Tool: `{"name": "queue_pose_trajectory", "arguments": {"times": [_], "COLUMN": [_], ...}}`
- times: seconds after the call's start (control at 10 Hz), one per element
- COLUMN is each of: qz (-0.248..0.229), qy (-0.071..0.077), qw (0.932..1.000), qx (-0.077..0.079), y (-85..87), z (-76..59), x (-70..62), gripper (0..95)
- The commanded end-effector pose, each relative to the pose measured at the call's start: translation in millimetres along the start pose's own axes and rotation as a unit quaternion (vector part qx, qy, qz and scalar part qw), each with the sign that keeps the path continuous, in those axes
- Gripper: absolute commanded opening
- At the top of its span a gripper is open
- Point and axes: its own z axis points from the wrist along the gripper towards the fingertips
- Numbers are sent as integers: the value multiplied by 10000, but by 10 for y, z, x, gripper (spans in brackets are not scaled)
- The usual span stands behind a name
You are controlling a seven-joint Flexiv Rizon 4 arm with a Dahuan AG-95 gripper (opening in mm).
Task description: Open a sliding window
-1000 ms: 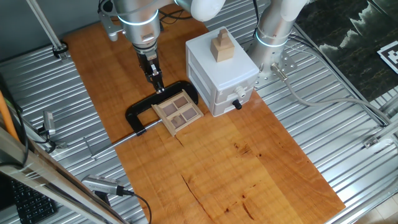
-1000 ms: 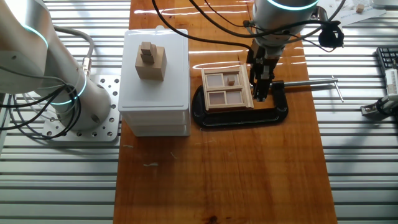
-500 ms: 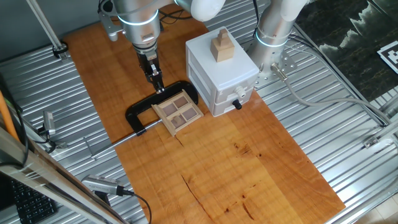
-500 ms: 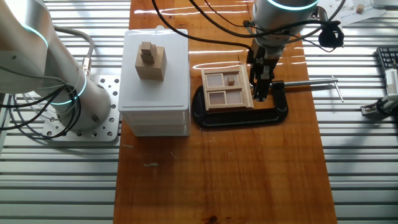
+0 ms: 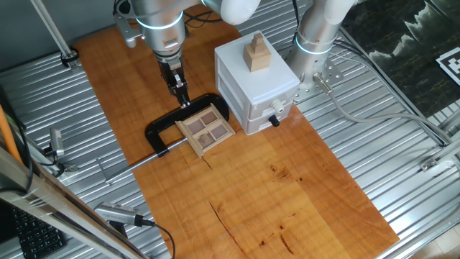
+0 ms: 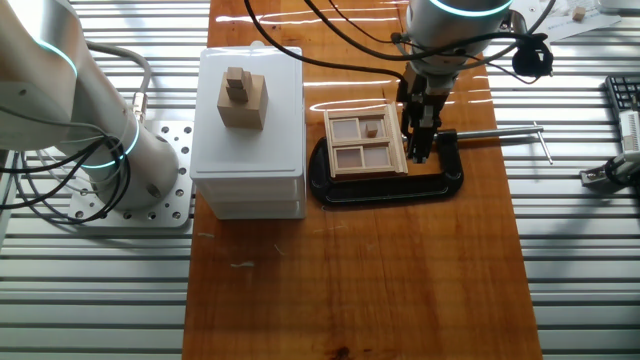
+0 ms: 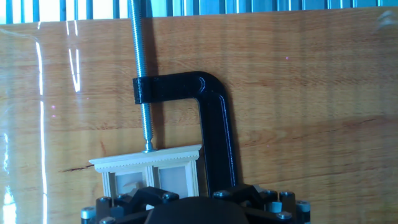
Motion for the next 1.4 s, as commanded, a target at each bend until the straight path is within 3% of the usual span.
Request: {"name": "queue_pose_trajectory", "arguments": {"times": [0.1,0.2,1.4], "qz": [-83,-80,-31], "qy": [235,255,229], "qw": [9996,9996,9997], "qx": [-115,-28,-27], "y": [0,-1,-6], "z": [-1,-1,-8], "x": [1,1,4], "gripper": [0,0,0]}}
